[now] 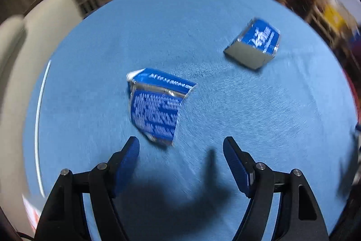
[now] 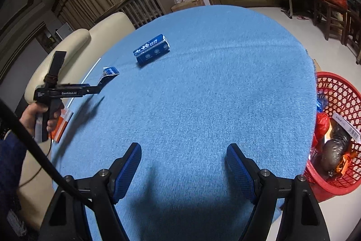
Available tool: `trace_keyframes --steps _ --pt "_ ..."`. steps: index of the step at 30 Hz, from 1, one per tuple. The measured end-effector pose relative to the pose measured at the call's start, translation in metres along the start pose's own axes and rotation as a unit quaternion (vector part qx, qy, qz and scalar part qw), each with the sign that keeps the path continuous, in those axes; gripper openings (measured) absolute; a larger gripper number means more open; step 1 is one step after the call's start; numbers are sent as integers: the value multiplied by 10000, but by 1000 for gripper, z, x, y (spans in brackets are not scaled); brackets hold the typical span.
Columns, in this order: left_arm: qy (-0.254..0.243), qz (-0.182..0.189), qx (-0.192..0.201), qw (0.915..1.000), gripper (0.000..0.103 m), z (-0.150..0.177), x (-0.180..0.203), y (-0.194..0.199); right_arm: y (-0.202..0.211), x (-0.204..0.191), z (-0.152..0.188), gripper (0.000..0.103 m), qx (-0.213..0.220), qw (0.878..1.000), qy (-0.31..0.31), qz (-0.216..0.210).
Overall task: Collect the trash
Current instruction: 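Grasp the blue-and-silver toothpaste carton with the left gripper, then grasp the flattened blue toothpaste box with the right gripper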
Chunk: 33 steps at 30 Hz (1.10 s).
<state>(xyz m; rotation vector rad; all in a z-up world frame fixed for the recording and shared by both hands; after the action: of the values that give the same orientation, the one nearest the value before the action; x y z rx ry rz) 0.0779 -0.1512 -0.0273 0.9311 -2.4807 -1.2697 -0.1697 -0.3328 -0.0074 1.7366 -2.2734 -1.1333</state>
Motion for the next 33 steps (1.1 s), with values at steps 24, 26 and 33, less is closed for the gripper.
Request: trace_keyframes --steps 24,26,33 --pt "800 -566 412 9943 70 -20 -38 -47 -49 -9 -23 81 -254 9997 -28 11" --pt "1209 -695 532 9888 70 -9 -37 -31 -58 -18 -34 81 -158 9998 54 -65" --pt "1662 -776 731 9803 71 26 0 7 -127 -75 -99 99 185 9910 1295 -269"
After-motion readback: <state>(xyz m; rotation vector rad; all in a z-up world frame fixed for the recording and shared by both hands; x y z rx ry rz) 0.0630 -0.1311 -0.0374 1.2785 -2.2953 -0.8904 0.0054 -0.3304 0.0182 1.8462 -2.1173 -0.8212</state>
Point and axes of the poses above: each gripper's, at about its wrist camera, not at the fingertips, and y roughly against the way its jaws point, x to its right, z to its underside, the point moved 8 cm from there along -y, roughly the way its jaws point, and after that the axes turned 15 degrees about x, right-handed, at the moved point
